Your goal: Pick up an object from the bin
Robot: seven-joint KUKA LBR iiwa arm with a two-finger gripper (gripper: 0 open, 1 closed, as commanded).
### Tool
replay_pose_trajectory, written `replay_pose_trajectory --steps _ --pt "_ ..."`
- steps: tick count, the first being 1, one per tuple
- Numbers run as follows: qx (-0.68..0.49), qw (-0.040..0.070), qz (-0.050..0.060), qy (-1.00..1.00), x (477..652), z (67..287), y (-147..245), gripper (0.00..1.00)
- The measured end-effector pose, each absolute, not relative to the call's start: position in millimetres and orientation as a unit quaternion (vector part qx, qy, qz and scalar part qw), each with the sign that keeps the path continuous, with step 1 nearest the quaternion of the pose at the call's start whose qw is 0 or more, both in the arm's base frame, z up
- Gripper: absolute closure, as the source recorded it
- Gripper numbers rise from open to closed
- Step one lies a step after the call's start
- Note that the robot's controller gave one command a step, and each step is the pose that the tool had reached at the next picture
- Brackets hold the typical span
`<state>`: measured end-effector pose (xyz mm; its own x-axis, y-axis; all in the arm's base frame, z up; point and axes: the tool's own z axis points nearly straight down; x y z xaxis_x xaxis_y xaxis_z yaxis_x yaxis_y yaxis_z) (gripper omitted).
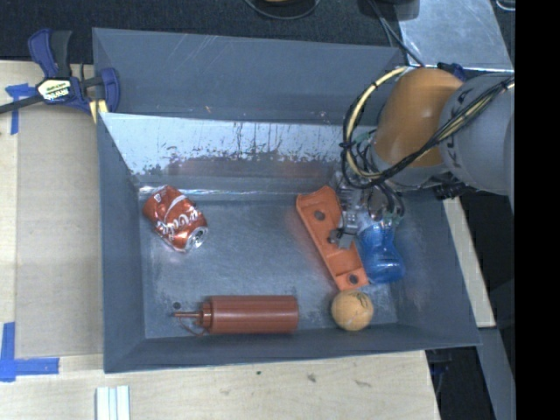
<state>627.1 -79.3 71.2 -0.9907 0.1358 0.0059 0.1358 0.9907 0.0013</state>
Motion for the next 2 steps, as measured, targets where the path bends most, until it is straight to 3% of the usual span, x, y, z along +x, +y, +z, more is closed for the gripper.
replay_pose_trajectory --steps 1,2 --pt "-0.004 -0.003 0.000 -1.000 602.9 84.4 -36.0 1.00" --pt "-0.004 -0.003 0.000 -1.000 602.9 84.4 -35.9 1.00"
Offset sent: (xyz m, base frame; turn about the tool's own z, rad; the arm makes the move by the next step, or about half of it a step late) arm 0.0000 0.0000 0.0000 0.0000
